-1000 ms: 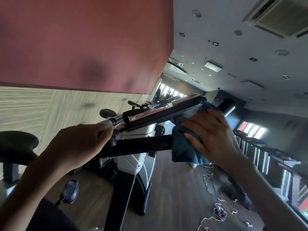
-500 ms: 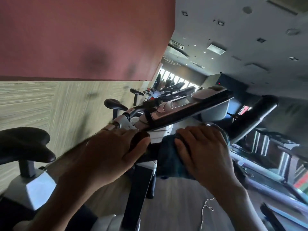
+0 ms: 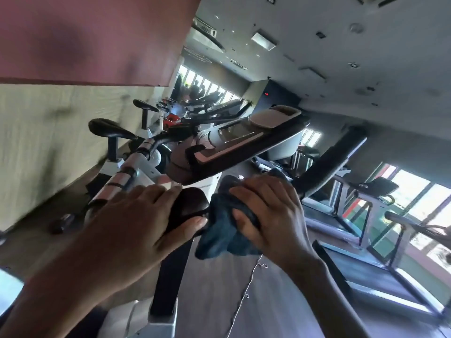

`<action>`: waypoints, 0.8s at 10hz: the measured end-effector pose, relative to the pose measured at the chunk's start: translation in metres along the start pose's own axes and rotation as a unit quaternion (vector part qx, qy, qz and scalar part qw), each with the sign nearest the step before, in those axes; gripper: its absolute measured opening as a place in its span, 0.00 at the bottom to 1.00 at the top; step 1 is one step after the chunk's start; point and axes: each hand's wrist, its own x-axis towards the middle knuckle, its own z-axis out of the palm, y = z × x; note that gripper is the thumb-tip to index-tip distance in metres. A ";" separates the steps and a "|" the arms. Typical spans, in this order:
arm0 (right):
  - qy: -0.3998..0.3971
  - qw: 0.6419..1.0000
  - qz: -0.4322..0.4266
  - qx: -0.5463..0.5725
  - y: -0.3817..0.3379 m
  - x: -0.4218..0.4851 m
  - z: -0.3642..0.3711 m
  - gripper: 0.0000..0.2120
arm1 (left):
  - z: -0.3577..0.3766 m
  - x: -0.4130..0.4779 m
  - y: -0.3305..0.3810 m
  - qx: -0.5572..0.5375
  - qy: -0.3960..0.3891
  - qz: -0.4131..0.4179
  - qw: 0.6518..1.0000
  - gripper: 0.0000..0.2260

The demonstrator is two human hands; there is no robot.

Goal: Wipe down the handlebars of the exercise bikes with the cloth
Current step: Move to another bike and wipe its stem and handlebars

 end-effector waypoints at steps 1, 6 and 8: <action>-0.001 0.998 0.058 -0.023 0.017 0.004 -0.008 0.15 | -0.012 -0.006 0.006 -0.009 0.020 0.004 1.000 0.32; -0.013 0.999 0.018 -0.041 -0.002 -0.004 0.001 0.17 | -0.033 -0.017 0.014 -0.040 0.094 0.038 0.994 0.32; -0.007 0.995 0.085 -0.050 0.031 0.003 -0.017 0.16 | -0.031 -0.015 0.010 -0.085 0.068 0.038 0.993 0.31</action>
